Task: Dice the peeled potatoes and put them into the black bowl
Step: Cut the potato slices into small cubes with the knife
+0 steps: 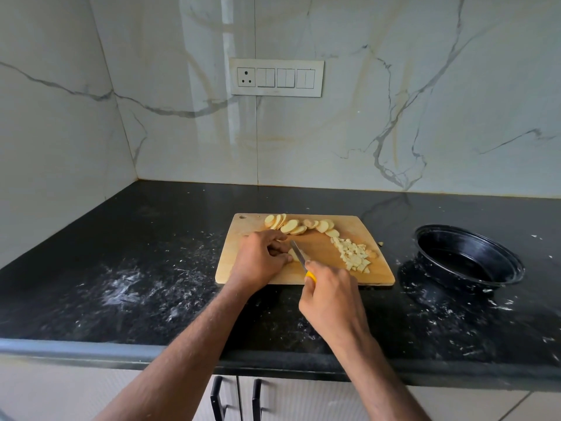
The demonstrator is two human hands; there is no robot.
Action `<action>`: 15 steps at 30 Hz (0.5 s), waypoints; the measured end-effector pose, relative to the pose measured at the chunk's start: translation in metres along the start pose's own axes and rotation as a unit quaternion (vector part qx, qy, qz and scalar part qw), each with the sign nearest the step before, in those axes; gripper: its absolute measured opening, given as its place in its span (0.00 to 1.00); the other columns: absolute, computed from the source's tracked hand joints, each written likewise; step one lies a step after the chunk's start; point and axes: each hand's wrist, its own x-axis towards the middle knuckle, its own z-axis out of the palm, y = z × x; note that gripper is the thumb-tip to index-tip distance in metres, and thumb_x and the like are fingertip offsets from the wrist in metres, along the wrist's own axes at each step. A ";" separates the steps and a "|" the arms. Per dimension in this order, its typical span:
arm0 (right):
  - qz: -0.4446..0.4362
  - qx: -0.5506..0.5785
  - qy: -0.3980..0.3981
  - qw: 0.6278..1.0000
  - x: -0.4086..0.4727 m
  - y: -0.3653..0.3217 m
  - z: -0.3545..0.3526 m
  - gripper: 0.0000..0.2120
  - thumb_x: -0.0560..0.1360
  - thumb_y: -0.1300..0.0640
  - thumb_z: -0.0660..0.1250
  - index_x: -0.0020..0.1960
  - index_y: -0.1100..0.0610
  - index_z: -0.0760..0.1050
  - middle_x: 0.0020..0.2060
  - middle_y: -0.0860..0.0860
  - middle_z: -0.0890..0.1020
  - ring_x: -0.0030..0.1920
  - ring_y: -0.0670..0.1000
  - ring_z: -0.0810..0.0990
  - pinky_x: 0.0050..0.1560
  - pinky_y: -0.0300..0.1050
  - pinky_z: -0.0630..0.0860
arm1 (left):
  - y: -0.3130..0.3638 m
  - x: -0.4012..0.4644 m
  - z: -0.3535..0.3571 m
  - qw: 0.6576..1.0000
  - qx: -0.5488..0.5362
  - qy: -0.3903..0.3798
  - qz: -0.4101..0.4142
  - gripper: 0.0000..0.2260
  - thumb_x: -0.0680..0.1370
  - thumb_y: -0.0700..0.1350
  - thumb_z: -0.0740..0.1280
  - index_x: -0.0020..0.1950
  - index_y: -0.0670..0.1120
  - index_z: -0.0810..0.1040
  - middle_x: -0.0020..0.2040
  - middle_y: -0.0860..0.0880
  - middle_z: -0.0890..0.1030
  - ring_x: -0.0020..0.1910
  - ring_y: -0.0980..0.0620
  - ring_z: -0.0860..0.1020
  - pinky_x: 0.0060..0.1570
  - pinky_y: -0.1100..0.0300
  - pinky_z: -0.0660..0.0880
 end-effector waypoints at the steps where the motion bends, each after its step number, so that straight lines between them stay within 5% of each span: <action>1: -0.003 -0.002 -0.004 1.000 0.000 0.000 0.000 0.15 0.78 0.55 0.67 0.64 0.53 0.79 0.45 0.49 0.86 0.40 0.47 0.84 0.34 0.26 0.67 | 0.000 0.000 0.000 1.000 0.001 0.001 0.000 0.19 0.69 0.40 0.80 0.59 0.47 0.83 0.41 0.57 0.85 0.42 0.65 0.82 0.48 0.73 0.76; 7: -0.009 -0.006 -0.029 1.000 0.000 -0.002 -0.002 0.15 0.79 0.56 0.66 0.65 0.53 0.79 0.45 0.49 0.85 0.38 0.46 0.83 0.32 0.27 0.69 | 0.002 -0.001 -0.001 1.000 0.005 -0.005 0.011 0.17 0.70 0.38 0.79 0.58 0.46 0.83 0.40 0.56 0.85 0.43 0.63 0.82 0.54 0.65 0.78; 11: -0.021 -0.007 -0.039 0.999 0.004 -0.002 -0.003 0.14 0.78 0.59 0.66 0.63 0.55 0.80 0.45 0.50 0.86 0.39 0.47 0.83 0.35 0.31 0.74 | 0.003 0.001 -0.001 1.000 0.013 -0.014 0.024 0.19 0.70 0.37 0.78 0.60 0.46 0.83 0.37 0.58 0.84 0.41 0.65 0.81 0.50 0.72 0.76; 15: -0.022 0.009 -0.046 0.999 0.008 0.000 -0.002 0.16 0.78 0.60 0.67 0.65 0.56 0.79 0.48 0.51 0.86 0.42 0.48 0.83 0.39 0.31 0.76 | 0.003 0.002 0.000 0.999 0.013 -0.013 0.029 0.20 0.70 0.35 0.78 0.61 0.45 0.83 0.36 0.58 0.83 0.40 0.63 0.82 0.50 0.69 0.77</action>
